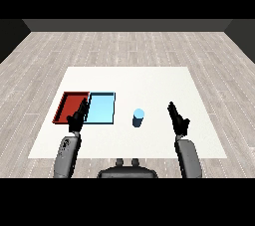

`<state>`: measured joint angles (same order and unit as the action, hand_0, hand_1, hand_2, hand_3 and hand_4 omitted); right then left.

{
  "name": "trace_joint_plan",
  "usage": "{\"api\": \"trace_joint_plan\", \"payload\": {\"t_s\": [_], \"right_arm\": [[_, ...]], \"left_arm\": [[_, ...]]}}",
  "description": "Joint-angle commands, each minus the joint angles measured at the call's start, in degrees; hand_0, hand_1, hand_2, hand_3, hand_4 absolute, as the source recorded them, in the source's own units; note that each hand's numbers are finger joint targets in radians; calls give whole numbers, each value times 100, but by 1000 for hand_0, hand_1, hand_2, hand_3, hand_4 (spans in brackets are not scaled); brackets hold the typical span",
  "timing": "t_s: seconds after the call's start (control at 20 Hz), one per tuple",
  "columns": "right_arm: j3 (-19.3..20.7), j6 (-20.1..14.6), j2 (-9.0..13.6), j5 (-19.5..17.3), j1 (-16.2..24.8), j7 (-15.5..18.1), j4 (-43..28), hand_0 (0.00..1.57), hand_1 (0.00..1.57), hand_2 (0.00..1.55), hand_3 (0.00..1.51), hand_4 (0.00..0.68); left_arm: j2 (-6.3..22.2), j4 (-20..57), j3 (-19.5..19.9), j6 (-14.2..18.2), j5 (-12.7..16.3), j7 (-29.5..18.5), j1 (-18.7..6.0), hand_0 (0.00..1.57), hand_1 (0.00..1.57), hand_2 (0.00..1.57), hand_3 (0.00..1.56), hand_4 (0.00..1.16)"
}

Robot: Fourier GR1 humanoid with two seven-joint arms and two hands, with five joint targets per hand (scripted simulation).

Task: Pick the blue can and put it in the blue box

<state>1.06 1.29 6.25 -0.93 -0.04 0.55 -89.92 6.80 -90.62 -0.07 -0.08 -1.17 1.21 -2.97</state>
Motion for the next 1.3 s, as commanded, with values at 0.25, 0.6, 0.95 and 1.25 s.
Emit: {"api": "trace_joint_plan", "payload": {"t_s": [0.25, 0.6, 0.95, 1.25], "right_arm": [[-111, -268, -309, -212, -68, -111, -272, 0, 0, 0, 0, 0], [123, 636, -395, 810, -435, 1239, 77, 0, 0, 0, 0, 0], [-101, 488, -440, 694, -305, 810, -411, 0, 0, 0, 0, 0], [-263, 323, -617, 729, -505, 1020, -67, 0, 0, 0, 0, 0]], "left_arm": [[-122, -397, 186, -120, 156, 143, 267, 0, 0, 0, 0, 0], [-433, -540, 214, -347, 481, -1922, 82, 0, 0, 0, 0, 0], [-241, 160, 580, -653, 763, -2283, -348, 0, 0, 0, 0, 0], [-257, -411, 520, -602, 624, -2332, 269, 0, 0, 0, 0, 0]]}}
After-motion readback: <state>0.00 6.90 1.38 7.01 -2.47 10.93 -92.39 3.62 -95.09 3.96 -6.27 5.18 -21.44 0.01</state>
